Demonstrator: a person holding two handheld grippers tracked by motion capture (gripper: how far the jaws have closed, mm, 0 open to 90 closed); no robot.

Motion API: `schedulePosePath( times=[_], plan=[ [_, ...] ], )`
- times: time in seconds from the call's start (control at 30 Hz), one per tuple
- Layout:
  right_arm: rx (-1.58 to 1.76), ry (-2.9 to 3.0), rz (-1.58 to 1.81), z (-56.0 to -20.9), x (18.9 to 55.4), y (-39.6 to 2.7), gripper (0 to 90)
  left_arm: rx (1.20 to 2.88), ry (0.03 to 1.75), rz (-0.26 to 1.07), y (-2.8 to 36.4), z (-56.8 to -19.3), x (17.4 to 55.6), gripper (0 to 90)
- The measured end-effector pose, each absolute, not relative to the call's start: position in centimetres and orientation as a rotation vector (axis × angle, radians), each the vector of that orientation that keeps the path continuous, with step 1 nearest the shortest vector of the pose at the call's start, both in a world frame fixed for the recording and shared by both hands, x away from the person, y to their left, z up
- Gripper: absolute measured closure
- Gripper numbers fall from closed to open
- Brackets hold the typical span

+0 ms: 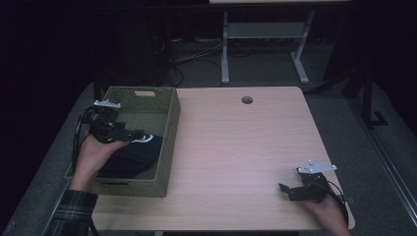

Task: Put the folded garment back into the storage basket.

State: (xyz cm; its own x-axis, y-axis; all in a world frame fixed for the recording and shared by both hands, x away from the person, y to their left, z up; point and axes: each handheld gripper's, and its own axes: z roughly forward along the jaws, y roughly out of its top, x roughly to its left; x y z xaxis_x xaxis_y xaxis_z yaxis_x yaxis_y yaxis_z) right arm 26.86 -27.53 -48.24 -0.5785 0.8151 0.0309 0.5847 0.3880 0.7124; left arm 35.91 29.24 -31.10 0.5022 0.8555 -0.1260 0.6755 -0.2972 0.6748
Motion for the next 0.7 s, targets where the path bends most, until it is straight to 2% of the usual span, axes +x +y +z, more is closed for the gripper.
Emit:
schedulePosePath(
  times=[0.5,0.7],
  plan=[
    [1.222,2.327,0.998,-48.2,26.8,-27.5,7.9,2.091,0.997,0.278,20.3,-31.2,34.2,12.7],
    [1.223,2.326,0.998,-48.2,26.8,-27.5,7.9,2.109,0.908,0.232,16.4,-33.1,33.3,12.8]
  ],
)
